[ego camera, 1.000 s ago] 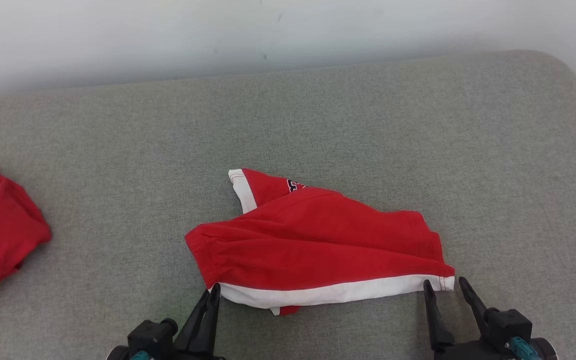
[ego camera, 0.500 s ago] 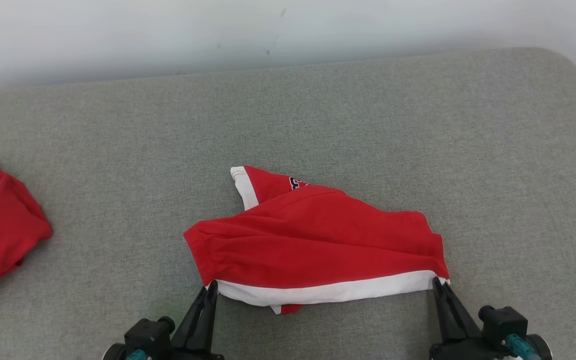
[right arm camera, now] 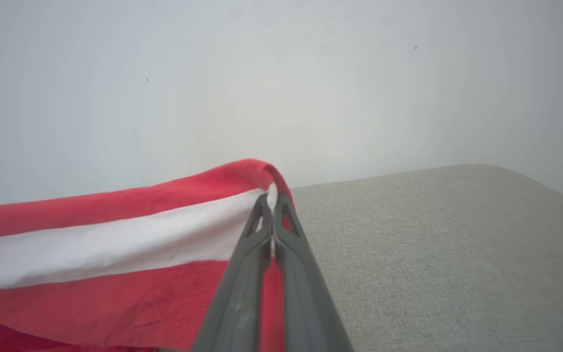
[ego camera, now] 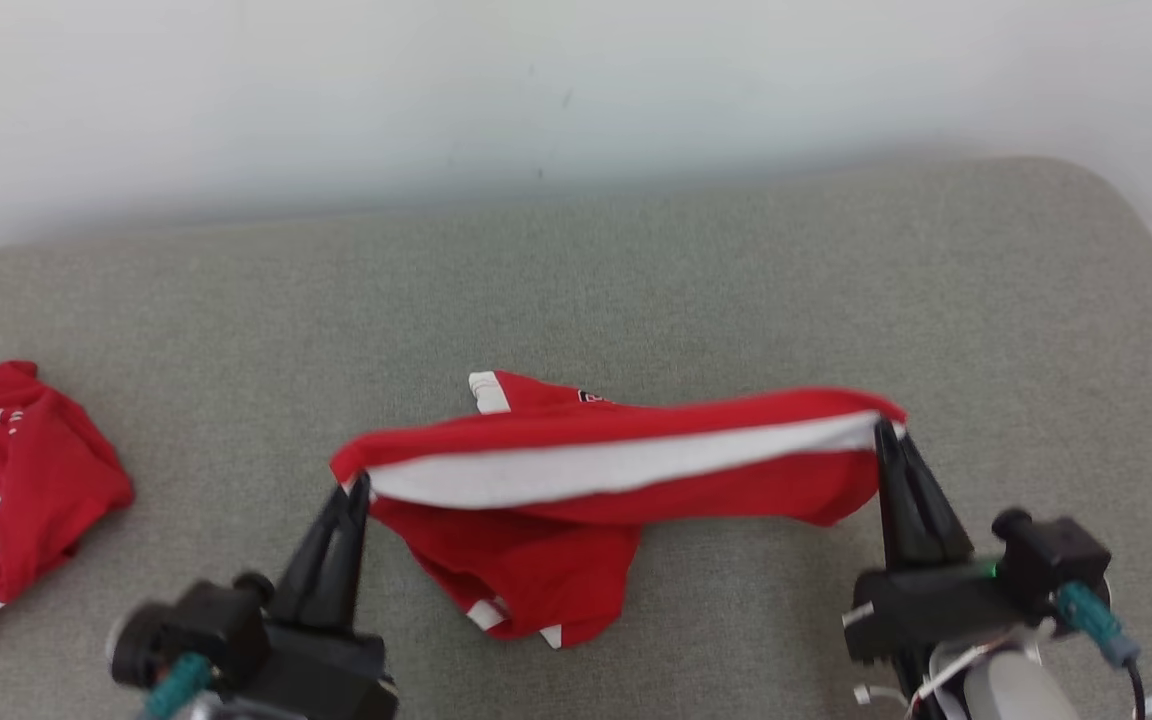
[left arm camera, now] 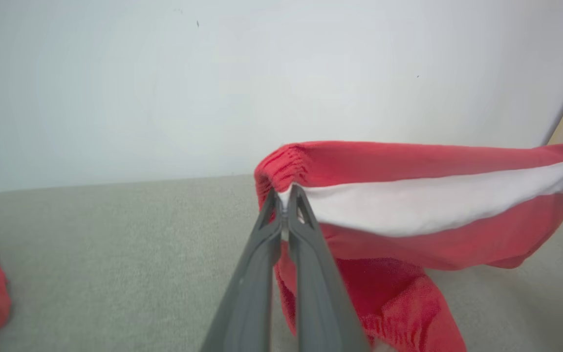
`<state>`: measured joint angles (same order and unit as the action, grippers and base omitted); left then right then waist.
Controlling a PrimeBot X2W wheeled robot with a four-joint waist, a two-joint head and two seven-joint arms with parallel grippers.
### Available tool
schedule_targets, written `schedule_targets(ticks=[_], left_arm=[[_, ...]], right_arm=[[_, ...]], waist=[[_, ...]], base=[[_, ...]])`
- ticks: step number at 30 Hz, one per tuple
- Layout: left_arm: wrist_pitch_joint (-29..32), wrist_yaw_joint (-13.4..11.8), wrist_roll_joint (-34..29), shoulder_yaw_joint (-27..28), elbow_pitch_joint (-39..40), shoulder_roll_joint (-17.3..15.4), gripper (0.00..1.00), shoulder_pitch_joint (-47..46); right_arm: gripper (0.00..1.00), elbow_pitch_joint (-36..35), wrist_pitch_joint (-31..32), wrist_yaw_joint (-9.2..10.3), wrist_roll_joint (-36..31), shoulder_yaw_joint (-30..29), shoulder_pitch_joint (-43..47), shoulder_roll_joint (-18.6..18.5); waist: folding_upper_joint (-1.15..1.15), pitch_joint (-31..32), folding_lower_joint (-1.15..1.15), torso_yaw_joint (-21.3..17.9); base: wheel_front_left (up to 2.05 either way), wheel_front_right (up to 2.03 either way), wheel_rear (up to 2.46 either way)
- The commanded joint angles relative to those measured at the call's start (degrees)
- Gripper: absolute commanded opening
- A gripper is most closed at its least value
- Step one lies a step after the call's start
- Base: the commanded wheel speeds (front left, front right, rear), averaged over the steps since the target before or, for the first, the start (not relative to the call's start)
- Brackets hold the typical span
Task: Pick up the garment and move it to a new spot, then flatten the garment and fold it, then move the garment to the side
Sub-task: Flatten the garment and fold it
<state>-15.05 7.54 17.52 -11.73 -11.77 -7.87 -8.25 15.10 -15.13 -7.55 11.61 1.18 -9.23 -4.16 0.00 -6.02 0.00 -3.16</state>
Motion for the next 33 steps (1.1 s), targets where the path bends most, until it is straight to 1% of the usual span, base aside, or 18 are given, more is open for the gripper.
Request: schedule_targets(ticks=[1, 4, 6, 11, 14, 16, 17, 20, 21, 24, 27, 31, 33], left_arm=[[-0.18, -0.11, -0.35, -0.55, 1.1, -2.04, 0.0, -2.29], [-0.19, -0.11, 0.01, -2.31, 1.77, -6.59, 0.0, -6.37], [-0.19, -0.11, 0.33, -4.11, 1.73, -10.49, 0.0, -10.07], [-0.18, -0.12, 2.62, -7.12, -0.91, -19.4, 0.0, -20.29], [0.26, -0.14, 4.26, -8.25, -3.26, -23.43, 0.0, -26.3], [1.58, -0.14, 4.66, -9.33, -4.06, -25.32, 0.0, -29.49], [2.94, -0.15, 4.4, -10.26, -4.35, -27.26, 0.0, -33.12], [5.46, -0.15, 5.3, -11.78, -5.34, -28.84, 0.0, -38.3], [5.46, -0.15, 5.3, -11.78, -5.34, -28.84, 0.0, -38.3], [8.23, -0.18, 6.34, -12.33, -6.88, -29.03, 0.0, -43.83], [10.64, -0.18, 6.81, -13.11, -8.82, -28.22, 0.0, -48.9], [12.67, -0.17, 6.5, -15.92, -12.29, -26.51, 0.0, -55.46], [13.03, -0.17, 6.37, -17.21, -15.1, -25.63, 0.0, -58.68]], right_arm=[[0.0, -1.1, 0.01, 0.13, 0.86, 0.7, -1.76, -0.22], [0.0, -2.67, 0.0, 0.13, 1.97, 2.12, -5.37, -1.55], [0.0, -3.22, 0.0, 0.13, 2.75, 3.26, -8.24, -2.62], [0.0, -2.65, 0.0, 0.13, 5.45, 5.49, -16.34, -5.39], [0.0, -1.39, -0.01, 0.14, 6.72, 6.97, -21.57, -7.08], [0.0, -0.46, -0.01, 0.14, 7.15, 8.16, -24.92, -8.35], [0.0, 0.49, 0.0, 0.15, 7.44, 9.36, -28.31, -9.45], [0.0, 2.39, -0.01, 0.15, 6.92, 10.91, -34.12, -11.29], [0.0, 2.39, -0.01, 0.15, 6.92, 10.91, -34.12, -11.29], [0.0, 4.71, 0.0, 0.18, 5.67, 11.5, -40.72, -13.06], [0.0, 8.64, 0.24, 0.18, 4.65, 12.89, -47.06, -14.35], [0.0, 14.7, 1.39, 0.18, 3.87, 15.58, -55.9, -15.06], [0.0, 17.85, 1.93, 0.18, 2.48, 17.3, -60.31, -15.58]], waist=[[0.0, 2.44, 0.0, 0.24], [0.0, 4.13, 0.0, 0.49], [0.0, 5.0, 0.0, 0.69], [0.0, 6.47, 0.0, 1.3], [0.0, 6.87, 0.0, 1.82], [0.0, 6.81, 0.0, 2.33], [0.0, 6.25, 0.0, 2.82], [0.0, 4.21, 0.0, 3.61], [0.0, 4.21, 0.0, 3.61], [0.0, 0.13, 0.0, 4.32], [0.0, -5.07, 0.0, 4.92], [0.0, -12.6, 0.0, 5.35], [0.0, -15.88, 0.0, 5.3]], base=[[0.0, 0.0, 0.0], [0.0, 0.0, 0.0], [0.0, 0.0, 0.0], [0.0, 0.0, 0.0], [0.0, 0.0, 0.0], [0.0, 0.0, 0.0], [0.0, 0.0, 0.0], [0.0, 0.0, 0.0], [0.0, 0.0, 0.0], [0.0, 0.0, 0.0], [0.0, 0.0, 0.0], [0.0, 0.0, 0.0], [0.0, 0.0, 0.0]])
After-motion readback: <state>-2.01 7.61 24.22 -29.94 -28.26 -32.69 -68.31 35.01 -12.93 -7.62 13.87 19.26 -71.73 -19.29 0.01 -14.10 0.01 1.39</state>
